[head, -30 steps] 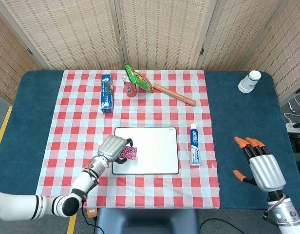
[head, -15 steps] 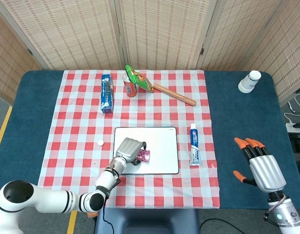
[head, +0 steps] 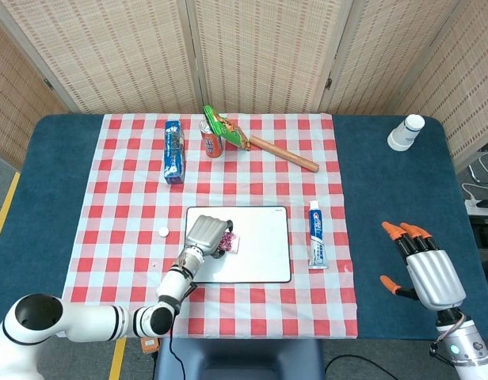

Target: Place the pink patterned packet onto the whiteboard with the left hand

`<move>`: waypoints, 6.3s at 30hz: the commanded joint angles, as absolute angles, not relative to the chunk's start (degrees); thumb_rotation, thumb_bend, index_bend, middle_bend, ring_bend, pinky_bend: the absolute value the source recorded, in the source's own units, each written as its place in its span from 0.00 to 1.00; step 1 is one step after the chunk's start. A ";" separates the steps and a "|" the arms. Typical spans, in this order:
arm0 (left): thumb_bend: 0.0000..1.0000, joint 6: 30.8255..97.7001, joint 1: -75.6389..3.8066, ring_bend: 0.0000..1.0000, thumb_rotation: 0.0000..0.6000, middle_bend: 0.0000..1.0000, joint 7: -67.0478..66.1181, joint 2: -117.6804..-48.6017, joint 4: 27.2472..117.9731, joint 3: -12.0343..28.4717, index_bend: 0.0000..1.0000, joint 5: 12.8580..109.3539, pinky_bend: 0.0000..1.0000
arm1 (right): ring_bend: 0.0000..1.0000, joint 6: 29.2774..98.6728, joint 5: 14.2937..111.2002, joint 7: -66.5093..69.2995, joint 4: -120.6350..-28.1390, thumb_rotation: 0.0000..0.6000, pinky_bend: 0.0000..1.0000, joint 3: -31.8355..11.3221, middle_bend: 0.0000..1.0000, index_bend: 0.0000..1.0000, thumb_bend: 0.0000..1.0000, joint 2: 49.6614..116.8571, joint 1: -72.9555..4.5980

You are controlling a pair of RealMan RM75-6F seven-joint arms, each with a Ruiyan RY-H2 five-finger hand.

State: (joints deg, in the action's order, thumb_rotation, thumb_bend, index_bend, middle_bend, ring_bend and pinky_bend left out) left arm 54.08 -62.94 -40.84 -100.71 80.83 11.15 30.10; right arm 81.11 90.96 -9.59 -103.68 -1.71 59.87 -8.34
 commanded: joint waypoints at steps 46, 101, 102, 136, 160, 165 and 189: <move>0.28 51.24 -54.75 1.00 1.00 1.00 -37.48 -88.13 79.63 5.29 0.43 32.21 0.98 | 0.12 80.54 90.29 -9.89 -103.80 0.91 0.17 -1.85 0.16 0.03 0.15 59.68 -8.72; 0.28 48.30 -53.06 1.00 1.00 1.00 -36.12 -91.16 73.02 5.78 0.47 33.62 0.98 | 0.12 80.27 90.41 -9.98 -103.89 0.91 0.17 -1.62 0.17 0.03 0.15 59.61 -8.90; 0.28 48.32 -53.06 1.00 1.00 1.00 -36.05 -91.14 73.00 5.84 0.47 33.74 0.98 | 0.12 80.26 90.35 -9.96 -103.89 0.91 0.17 -1.65 0.17 0.03 0.15 59.61 -8.91; 0.30 52.34 -57.53 1.00 1.00 1.00 -41.50 -89.89 82.50 8.73 0.51 31.87 1.00 | 0.12 79.52 89.32 -9.15 -103.70 0.91 0.17 -1.98 0.17 0.03 0.15 59.25 -9.27; 0.30 55.03 -66.04 1.00 1.00 1.00 -47.87 -98.53 82.50 12.11 0.52 26.93 1.00 | 0.12 79.64 89.24 -4.84 -102.91 0.91 0.17 -2.23 0.17 0.03 0.15 57.76 -9.37; 0.30 54.87 -66.96 1.00 1.00 1.00 -48.33 -99.36 81.55 12.37 0.52 25.86 1.00 | 0.12 79.67 89.34 -4.27 -102.78 0.91 0.17 -2.21 0.17 0.03 0.15 57.59 -9.38; 0.30 52.68 -67.13 1.00 1.00 1.00 -45.81 -102.50 76.25 11.75 0.52 25.94 1.00 | 0.12 78.94 88.53 -4.45 -102.79 0.91 0.17 -2.38 0.17 0.03 0.15 57.68 -9.74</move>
